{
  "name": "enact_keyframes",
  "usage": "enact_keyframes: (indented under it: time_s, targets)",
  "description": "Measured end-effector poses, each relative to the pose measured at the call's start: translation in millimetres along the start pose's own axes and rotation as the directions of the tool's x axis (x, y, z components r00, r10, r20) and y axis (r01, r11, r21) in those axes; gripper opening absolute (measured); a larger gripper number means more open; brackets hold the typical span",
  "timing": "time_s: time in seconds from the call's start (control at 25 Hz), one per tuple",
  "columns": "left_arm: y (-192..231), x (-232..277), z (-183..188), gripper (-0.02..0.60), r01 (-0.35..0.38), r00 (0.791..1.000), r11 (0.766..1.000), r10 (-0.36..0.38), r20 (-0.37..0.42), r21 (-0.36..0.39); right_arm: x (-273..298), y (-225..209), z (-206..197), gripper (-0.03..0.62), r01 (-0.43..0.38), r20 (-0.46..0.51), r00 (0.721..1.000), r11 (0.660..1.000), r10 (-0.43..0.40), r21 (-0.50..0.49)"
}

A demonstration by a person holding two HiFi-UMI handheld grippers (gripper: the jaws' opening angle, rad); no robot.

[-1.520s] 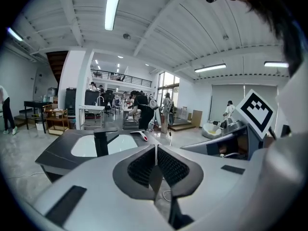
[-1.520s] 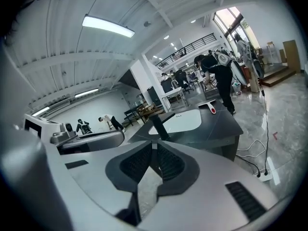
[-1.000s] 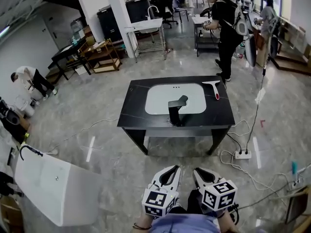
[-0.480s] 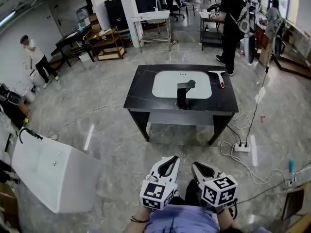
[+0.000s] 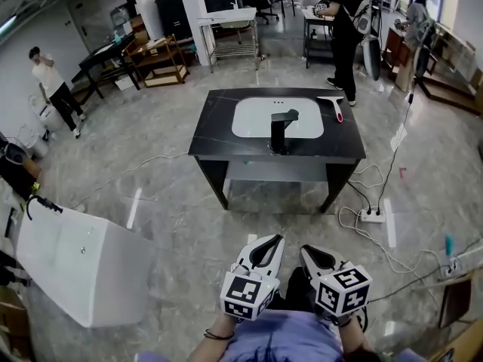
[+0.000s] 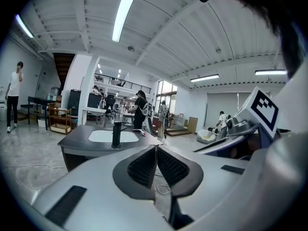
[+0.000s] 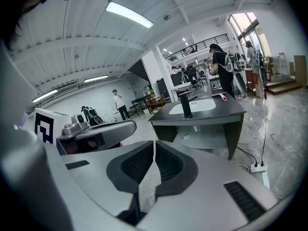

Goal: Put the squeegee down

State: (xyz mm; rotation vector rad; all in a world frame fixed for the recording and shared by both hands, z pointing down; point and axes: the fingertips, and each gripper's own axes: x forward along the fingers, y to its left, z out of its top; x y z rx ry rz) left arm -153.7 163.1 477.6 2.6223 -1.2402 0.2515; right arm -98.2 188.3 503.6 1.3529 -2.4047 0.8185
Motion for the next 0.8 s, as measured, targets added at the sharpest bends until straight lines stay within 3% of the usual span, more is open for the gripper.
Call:
enact_keyframes:
  time_s: [0.8]
  targets:
    - [-3, -23, -4, 0.026, -0.017, 1.000, 1.000, 0.018, 0.022, -0.010, -4, 18, -5, 0.028, -0.012, -0.005, 1.000, 0.999, 0.012, -0.051]
